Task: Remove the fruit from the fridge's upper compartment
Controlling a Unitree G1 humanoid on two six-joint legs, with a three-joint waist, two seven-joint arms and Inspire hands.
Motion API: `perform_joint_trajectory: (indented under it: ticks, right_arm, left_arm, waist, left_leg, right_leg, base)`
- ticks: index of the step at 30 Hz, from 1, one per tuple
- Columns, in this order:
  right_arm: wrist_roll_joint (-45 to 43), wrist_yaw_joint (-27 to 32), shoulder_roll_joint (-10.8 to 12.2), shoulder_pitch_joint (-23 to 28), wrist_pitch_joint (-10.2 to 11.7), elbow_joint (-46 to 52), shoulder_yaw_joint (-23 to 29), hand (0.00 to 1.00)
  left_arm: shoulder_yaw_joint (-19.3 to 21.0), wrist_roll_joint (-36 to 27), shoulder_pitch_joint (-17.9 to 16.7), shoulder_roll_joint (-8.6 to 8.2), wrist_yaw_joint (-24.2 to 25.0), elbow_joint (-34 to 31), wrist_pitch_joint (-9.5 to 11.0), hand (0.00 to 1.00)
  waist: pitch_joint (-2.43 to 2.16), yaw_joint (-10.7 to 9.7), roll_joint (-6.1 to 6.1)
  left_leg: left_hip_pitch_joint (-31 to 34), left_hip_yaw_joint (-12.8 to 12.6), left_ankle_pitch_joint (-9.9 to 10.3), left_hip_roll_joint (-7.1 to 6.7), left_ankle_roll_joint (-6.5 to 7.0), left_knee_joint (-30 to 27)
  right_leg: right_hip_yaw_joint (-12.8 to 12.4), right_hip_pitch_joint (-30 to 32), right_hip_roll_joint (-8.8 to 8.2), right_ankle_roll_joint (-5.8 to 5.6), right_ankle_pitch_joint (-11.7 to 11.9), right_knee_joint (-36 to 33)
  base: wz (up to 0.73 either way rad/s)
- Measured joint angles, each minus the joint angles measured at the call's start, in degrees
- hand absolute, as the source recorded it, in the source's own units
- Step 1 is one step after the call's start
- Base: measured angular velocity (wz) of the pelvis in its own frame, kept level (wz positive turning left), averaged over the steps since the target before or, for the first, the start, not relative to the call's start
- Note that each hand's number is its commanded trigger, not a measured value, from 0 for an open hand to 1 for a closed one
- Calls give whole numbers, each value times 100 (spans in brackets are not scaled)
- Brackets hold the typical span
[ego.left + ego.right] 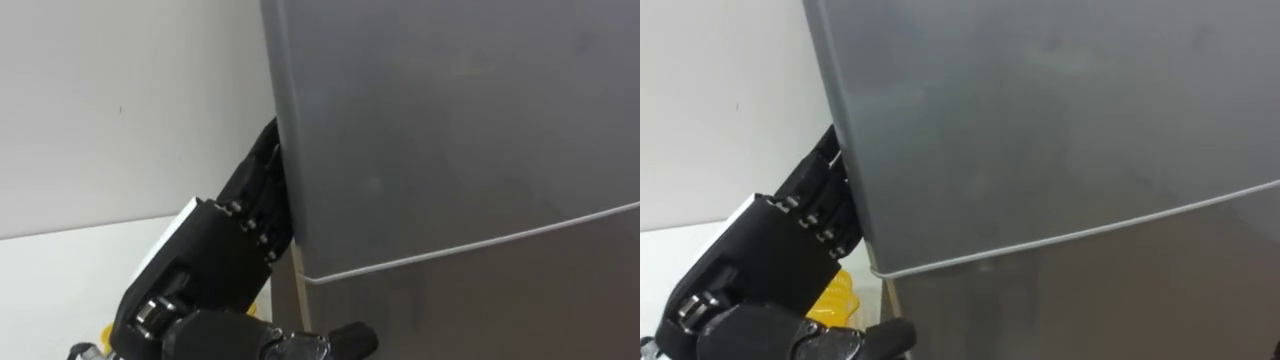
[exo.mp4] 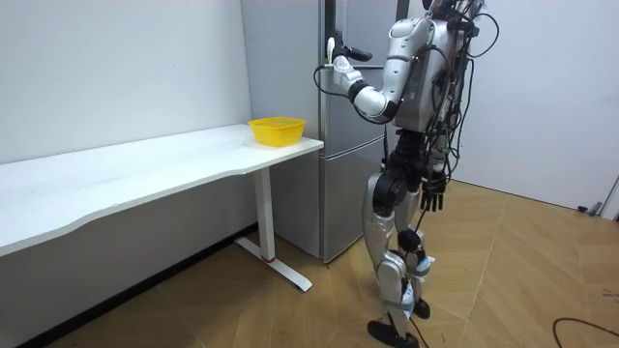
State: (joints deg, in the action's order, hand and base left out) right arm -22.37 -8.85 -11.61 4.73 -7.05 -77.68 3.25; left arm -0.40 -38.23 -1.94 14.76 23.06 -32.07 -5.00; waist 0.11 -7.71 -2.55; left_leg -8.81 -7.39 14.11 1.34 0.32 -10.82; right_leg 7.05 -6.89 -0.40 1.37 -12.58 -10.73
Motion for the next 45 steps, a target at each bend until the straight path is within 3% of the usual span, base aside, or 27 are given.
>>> perform_joint_trajectory:
  ticks: [14,28,45]
  right_arm:
    - [-16,3,-18,-89,-4,1,-203,0]
    - [5,56,-15,-133,-7,-7,-470,0]
    - [-31,60,-16,-136,-9,-5,-648,0]
  left_arm:
    - [-159,-501,133,26,293,5,8,0]
    - [-656,-1176,135,-6,471,50,34,0]
    - [-753,-1188,144,-1,523,55,94,0]
  waist:
    - [23,-11,10]
    - [36,-2,21]
    - [27,-9,31]
  left_leg:
    - [-35,-18,0,-10,0,13]
    - [42,-58,0,-34,1,-4]
    - [41,-89,0,-69,3,-4]
  right_leg:
    - [-90,-18,-2,-8,7,2]
    - [-59,44,-29,-61,45,9]
    - [-129,58,-26,-92,71,9]
  base:
    - [-2]
    - [1]
    - [-1]
